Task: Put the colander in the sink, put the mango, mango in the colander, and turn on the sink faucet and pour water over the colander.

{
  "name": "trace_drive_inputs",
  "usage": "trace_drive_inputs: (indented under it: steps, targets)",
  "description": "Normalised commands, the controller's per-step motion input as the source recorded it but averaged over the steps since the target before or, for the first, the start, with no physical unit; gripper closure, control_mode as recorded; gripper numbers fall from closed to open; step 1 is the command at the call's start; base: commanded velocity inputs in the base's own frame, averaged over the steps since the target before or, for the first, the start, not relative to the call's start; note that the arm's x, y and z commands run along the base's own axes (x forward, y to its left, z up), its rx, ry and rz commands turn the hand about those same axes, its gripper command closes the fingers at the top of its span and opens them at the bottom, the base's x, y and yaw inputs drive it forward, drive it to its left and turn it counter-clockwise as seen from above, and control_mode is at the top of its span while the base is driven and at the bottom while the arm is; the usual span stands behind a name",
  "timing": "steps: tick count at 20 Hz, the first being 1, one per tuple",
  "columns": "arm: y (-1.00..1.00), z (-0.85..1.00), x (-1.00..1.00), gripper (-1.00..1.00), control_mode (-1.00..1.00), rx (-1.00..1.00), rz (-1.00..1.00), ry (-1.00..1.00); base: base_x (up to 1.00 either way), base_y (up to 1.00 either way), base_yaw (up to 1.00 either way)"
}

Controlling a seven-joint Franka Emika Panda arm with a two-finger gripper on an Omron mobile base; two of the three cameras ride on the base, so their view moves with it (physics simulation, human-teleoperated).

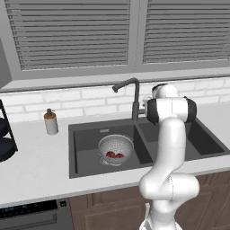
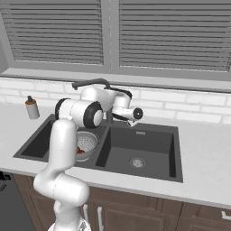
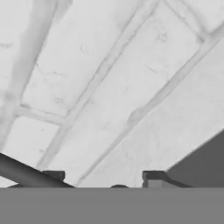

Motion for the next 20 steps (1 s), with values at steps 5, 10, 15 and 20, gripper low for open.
trace_drive_inputs:
  steps: [5, 10, 15, 20]
  targets:
    - [-0.78, 0.0, 0.0, 1.0, -1.0, 0.15, -0.16, 0.02, 0.0, 0.0, 0.0]
    - [-0.85, 0.0, 0.0, 1.0, -1.0, 0.2, -0.17, 0.03, 0.0, 0.0, 0.0]
    - [-0.88, 0.0, 0.0, 1.0, -1.0, 0.23, -0.19, 0.03, 0.0, 0.0, 0.0]
    - [-0.84, 0.0, 0.0, 1.0, -1.0, 0.27, -0.2, 0.06, 0.0, 0.0, 0.0]
